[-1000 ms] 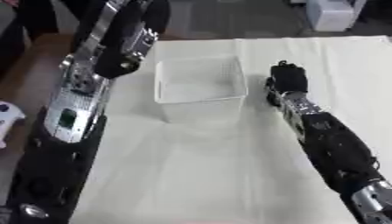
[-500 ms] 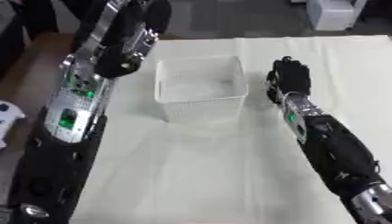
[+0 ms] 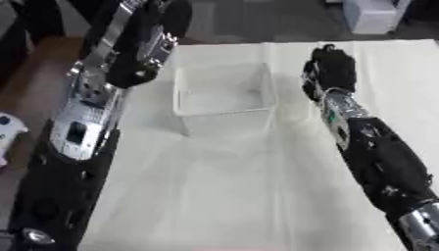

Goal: Pick up objects on the table and place them in the box.

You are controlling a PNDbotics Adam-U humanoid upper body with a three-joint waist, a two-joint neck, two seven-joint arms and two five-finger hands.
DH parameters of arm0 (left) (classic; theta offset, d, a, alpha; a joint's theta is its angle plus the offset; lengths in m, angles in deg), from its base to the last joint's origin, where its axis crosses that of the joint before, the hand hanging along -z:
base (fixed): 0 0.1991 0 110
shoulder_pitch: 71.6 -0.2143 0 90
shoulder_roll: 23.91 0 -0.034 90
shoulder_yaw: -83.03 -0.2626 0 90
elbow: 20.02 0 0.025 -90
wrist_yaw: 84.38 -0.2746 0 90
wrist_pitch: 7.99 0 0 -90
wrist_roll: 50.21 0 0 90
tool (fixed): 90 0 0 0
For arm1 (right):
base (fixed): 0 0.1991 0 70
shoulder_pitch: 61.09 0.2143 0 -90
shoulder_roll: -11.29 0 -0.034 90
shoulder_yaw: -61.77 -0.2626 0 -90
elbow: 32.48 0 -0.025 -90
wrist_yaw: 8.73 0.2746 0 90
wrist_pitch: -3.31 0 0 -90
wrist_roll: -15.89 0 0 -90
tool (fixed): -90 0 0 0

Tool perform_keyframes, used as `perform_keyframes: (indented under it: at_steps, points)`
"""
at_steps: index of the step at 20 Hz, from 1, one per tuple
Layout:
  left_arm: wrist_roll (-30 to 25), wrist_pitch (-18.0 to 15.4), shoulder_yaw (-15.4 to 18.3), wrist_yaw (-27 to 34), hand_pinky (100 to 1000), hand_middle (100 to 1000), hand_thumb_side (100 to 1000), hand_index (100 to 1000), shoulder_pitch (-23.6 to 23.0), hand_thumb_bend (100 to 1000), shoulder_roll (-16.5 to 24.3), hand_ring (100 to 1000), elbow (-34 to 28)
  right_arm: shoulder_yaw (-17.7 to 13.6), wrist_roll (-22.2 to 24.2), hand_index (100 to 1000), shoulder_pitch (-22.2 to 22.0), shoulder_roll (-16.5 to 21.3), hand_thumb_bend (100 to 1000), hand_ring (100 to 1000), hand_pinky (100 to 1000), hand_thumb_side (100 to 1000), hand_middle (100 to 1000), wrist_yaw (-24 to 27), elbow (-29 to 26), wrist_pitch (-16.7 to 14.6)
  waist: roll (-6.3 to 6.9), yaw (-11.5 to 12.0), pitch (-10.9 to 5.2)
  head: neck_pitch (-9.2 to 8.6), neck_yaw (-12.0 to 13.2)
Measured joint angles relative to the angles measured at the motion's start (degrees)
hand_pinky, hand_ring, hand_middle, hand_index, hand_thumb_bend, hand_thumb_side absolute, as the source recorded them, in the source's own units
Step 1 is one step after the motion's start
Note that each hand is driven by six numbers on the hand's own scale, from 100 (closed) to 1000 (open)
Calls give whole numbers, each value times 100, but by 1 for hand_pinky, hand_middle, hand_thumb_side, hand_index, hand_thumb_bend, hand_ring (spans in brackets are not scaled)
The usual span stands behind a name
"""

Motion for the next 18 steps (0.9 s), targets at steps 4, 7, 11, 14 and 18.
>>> perform_keyframes:
  at_steps: [4, 7, 11, 14, 18]
  points:
    - [-1, 1, 0, 0, 793, 848, 798, 927, -3, 100, 0, 745, 0, 21, 110, 100, 49, 0, 188, 100, 100, 100, 100, -66, -180, 20, 0, -2, -4, 0, 1]
    - [-4, 3, 0, 1, 794, 848, 798, 926, -21, 100, 0, 745, 1, 66, 191, 100, 221, 0, 198, 100, 100, 100, 100, -141, -305, 13, 0, -4, -23, 0, 3]
    - [-15, 13, 0, 1, 795, 849, 797, 926, -46, 100, 0, 746, 2, 140, 329, 100, 355, -8, 208, 100, 100, 100, 100, -281, -444, -45, -4, -5, -28, 0, 9]
    - [-15, 13, 0, 2, 795, 849, 797, 926, -46, 100, 0, 746, 3, 190, 430, 100, 410, -68, 213, 100, 100, 100, 100, -363, -501, -101, -4, -12, -53, 0, 48]
    - [-15, 13, 0, 2, 795, 849, 798, 926, -49, 100, 0, 746, 3, 251, 537, 100, 631, -196, 207, 100, 100, 100, 100, -401, -520, -192, -13, -16, -60, 0, 72]
